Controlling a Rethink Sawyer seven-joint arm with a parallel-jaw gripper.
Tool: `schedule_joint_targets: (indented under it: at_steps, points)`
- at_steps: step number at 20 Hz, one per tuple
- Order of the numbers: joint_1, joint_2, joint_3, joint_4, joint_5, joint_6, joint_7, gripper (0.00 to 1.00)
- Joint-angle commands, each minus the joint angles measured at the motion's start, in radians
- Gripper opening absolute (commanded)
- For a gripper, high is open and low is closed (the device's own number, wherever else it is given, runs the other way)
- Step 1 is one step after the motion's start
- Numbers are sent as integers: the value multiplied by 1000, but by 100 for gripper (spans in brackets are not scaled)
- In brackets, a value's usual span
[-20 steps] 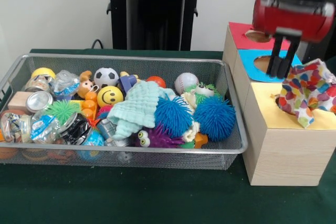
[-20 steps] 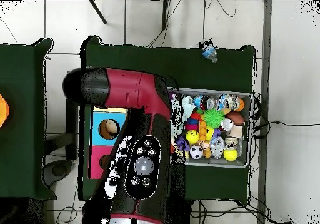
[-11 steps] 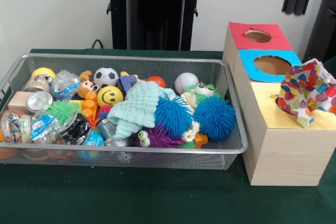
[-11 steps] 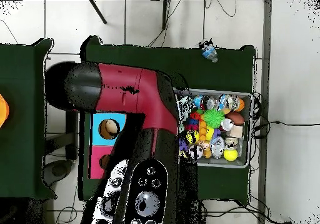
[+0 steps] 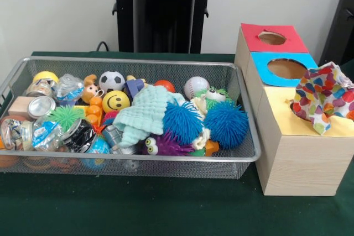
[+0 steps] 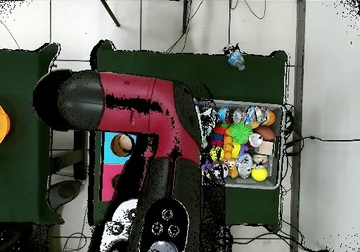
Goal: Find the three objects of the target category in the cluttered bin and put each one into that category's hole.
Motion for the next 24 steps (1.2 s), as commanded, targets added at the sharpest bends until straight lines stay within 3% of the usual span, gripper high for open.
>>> schedule_joint_targets:
  at_steps: [1, 24]
  points:
    - [14, 91, 89, 157, -18, -136, 154, 0]
    - [33, 142, 73, 144, -15, -158, 137, 0]
